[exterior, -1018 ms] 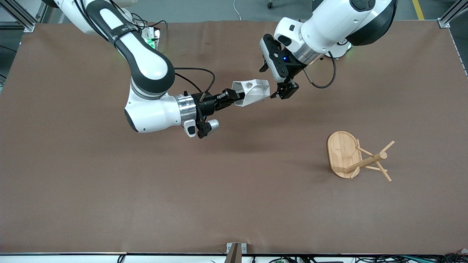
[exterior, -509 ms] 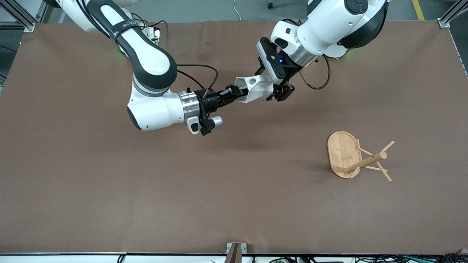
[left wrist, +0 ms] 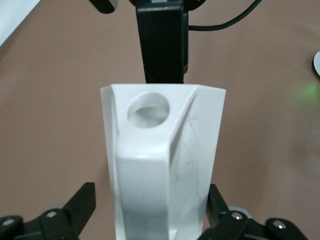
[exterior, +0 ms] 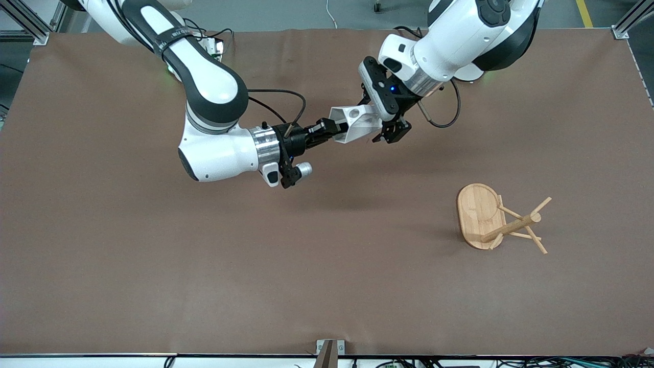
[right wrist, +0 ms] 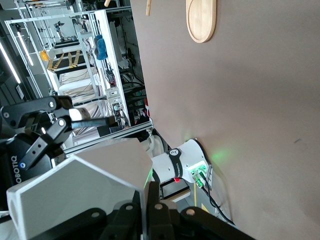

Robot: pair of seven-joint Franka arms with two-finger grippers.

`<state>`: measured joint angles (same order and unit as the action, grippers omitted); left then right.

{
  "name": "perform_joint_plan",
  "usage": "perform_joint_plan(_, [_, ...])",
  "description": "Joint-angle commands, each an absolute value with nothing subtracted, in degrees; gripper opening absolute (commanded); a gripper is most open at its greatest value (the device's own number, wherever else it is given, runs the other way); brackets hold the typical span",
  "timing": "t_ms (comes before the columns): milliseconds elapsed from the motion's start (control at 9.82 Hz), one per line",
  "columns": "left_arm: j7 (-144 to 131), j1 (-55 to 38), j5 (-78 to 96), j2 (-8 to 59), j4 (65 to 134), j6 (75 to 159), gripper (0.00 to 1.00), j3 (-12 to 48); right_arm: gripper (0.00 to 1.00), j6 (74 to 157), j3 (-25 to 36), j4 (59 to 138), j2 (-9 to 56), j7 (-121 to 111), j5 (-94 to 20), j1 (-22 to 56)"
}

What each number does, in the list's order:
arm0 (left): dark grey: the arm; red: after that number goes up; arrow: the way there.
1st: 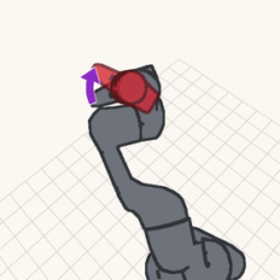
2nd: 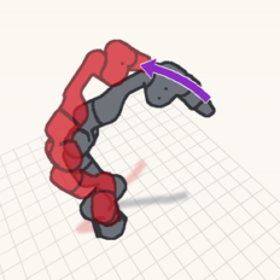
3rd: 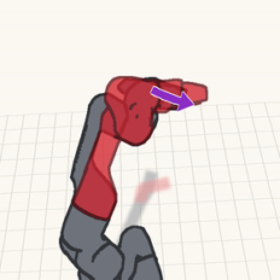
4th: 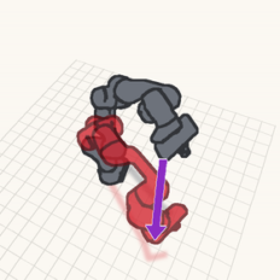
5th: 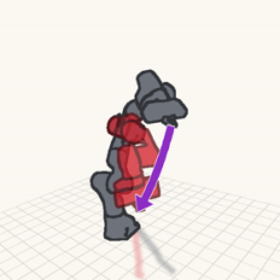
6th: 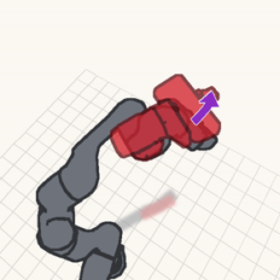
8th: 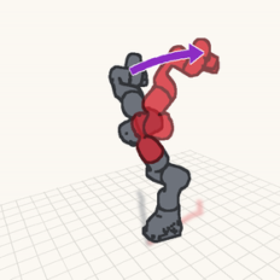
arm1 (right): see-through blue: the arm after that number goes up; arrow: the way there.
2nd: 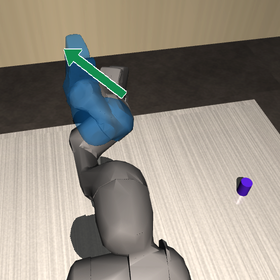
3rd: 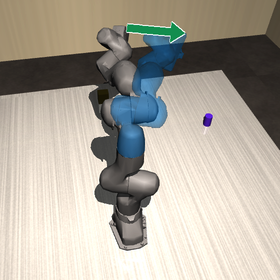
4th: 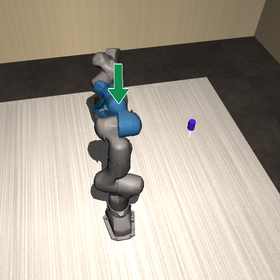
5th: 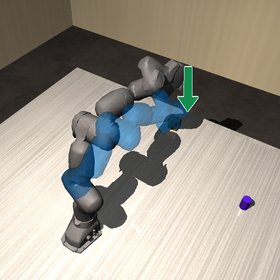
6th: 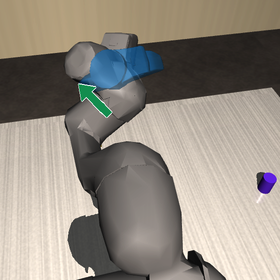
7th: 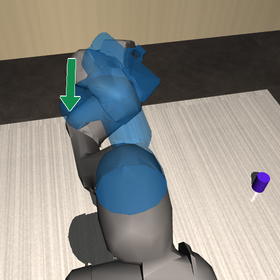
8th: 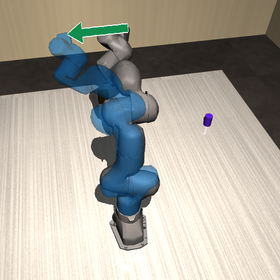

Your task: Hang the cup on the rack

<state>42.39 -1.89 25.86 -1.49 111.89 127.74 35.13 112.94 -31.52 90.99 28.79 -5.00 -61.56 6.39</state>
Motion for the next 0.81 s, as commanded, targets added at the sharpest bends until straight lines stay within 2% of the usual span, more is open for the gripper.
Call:
perform_joint_plan(0, [43.9, -3.0, 26.8, -0.5, 113.8, 130.9, 0.78, 35.6, 0.01, 112.5, -32.4, 91.1, 27.6, -3.0, -62.3, 5.5])
perform_joint_plan(204, [43.9, -2.9, 26.8, -0.3, 114.0, 131.0, 0.50, 35.6, 0.01, 112.5, -32.4, 91.1, 27.6, -2.9, -62.2, 5.5])
perform_joint_plan(305, [44.0, -2.9, 26.8, -0.3, 114.1, 130.9, 0.29, 35.6, 0.01, 112.5, -32.4, 91.1, 27.5, -2.9, -62.3, 5.5])
perform_joint_plan(407, [44.0, -2.9, 26.8, -0.3, 114.1, 130.9, 0.12, 35.6, 0.01, 112.5, -32.4, 91.1, 27.5, -2.9, -62.3, 5.5])
perform_joint_plan(509, [44.1, -2.8, 26.8, -0.4, 113.9, 130.9, 0.01, 35.6, 0.01, 112.5, -32.4, 91.1, 27.5, -2.9, -62.3, 5.5])
perform_joint_plan(611, [44.3, -2.7, 26.7, -0.4, 113.8, 130.8, 0.00, 35.6, 0.05, 111.9, -32.6, 91.0, 27.7, -2.1, -62.4, 5.2])
perform_joint_plan(713, [44.4, -2.7, 26.7, -0.4, 113.8, 130.8, 0.00, 35.6, 0.88, 105.0, -32.3, 90.6, 27.7, -1.8, -60.9, 3.7])
